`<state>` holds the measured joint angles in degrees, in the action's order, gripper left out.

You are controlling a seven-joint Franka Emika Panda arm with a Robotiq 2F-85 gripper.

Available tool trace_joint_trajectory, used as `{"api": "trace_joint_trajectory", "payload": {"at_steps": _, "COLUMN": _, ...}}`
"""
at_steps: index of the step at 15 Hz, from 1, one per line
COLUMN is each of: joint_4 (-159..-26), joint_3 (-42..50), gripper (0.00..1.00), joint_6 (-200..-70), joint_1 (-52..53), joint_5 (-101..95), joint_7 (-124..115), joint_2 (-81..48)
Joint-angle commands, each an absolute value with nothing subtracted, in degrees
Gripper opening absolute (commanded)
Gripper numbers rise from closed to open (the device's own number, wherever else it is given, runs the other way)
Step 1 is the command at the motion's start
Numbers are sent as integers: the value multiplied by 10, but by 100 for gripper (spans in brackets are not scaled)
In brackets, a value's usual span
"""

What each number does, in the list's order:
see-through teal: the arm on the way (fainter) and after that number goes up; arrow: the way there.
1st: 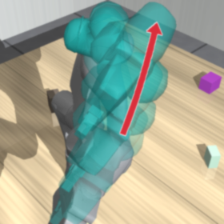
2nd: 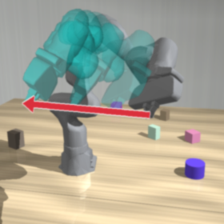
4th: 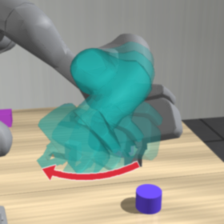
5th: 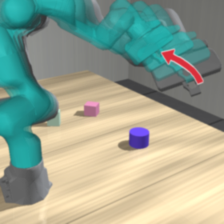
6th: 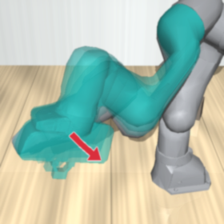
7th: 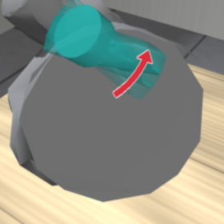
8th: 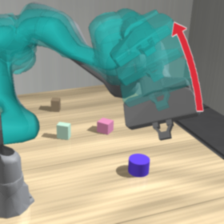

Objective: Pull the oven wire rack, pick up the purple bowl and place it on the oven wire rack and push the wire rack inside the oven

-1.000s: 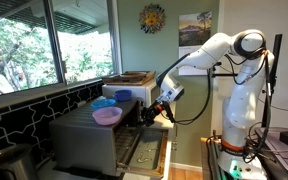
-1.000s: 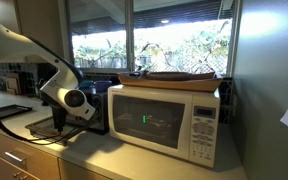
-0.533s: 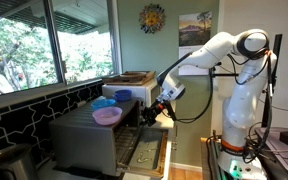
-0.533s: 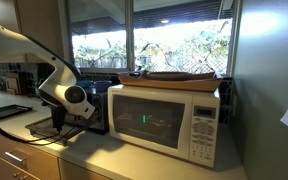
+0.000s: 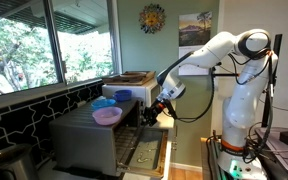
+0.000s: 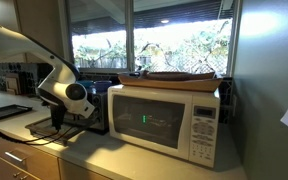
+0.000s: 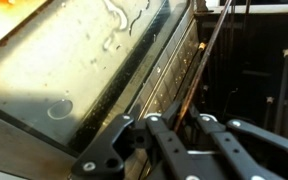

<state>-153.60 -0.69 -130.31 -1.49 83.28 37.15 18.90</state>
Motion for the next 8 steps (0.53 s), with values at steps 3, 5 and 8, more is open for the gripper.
{"api": "trace_joint_trajectory", "payload": {"at_steps": 3, "joint_4": -1546, "joint_3": -12, "gripper": 32, "joint_6": -1323, "joint_1": -21, "joint_5": 821, "joint_7": 358, "joint_2": 212}}
{"api": "trace_joint_trajectory", "payload": {"at_steps": 5, "joint_4": -1545, "joint_3": -12, "gripper": 41, "joint_6": -1322, "joint_1": -19, "joint_5": 826, "joint_7": 370, "joint_2": 227}}
{"api": "trace_joint_trajectory", "payload": {"at_steps": 8, "joint_4": -1548, "joint_3": -15, "gripper": 63, "joint_6": -1322, "joint_1": -22, "joint_5": 808, "joint_7": 360, "joint_2": 251}}
